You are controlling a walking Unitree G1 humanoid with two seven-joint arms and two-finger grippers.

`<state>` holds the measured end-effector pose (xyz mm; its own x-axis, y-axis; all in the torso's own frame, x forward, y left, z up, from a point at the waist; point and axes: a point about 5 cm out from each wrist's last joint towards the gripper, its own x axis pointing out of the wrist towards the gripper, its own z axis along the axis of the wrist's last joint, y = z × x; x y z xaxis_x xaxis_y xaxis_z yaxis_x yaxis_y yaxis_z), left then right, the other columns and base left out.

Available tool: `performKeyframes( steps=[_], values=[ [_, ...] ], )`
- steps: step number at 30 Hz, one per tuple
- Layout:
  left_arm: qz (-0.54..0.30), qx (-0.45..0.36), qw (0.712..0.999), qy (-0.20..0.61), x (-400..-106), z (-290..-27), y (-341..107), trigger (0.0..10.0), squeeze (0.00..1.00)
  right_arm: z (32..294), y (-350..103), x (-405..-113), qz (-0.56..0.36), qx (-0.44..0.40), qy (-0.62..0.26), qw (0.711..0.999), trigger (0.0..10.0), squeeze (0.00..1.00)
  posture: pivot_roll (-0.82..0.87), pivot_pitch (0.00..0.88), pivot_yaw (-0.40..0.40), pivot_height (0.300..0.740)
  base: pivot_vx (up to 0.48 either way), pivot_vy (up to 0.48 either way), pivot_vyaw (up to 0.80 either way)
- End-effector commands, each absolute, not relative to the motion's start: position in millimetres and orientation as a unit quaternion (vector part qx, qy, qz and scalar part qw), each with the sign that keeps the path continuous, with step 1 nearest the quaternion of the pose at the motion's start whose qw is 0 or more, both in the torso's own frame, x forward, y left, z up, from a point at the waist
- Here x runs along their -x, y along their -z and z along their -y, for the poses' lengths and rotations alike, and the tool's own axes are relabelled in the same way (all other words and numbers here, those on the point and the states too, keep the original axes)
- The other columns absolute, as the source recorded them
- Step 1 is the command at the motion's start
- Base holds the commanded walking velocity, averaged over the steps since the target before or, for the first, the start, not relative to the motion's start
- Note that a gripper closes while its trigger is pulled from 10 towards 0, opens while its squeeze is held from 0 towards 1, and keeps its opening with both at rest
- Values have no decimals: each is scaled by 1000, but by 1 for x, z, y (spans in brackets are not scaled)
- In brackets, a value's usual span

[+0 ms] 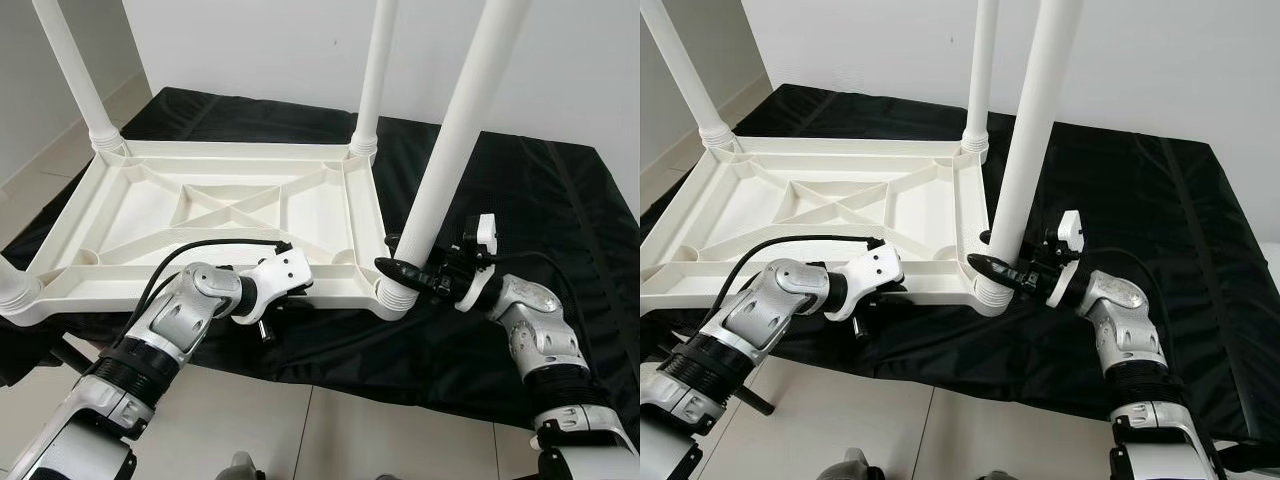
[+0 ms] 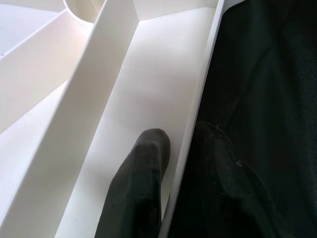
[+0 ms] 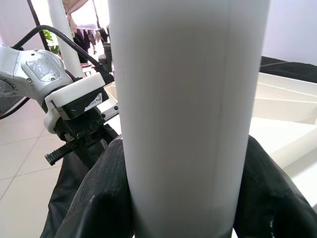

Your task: Building children table

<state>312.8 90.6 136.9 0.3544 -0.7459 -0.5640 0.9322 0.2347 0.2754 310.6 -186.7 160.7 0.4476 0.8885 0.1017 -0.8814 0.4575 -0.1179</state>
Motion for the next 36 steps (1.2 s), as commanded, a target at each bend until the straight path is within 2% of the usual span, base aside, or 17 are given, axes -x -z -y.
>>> performKeyframes(
  steps=[1,17,36],
  values=[
    [-123,-298,749,578,-308,-80,-153,10000,0,182,-149,-309,50,22,-525,850,10000,0,-20,68,24,740,0,0,0],
    [-122,-295,752,577,-303,-81,-155,10000,0,184,-143,-316,41,26,-504,862,10000,0,-9,76,13,740,0,0,0],
    [-122,-288,757,574,-297,-81,-157,10000,0,184,-130,-310,13,51,-522,851,10000,0,-5,90,4,740,0,0,0]
  ],
)
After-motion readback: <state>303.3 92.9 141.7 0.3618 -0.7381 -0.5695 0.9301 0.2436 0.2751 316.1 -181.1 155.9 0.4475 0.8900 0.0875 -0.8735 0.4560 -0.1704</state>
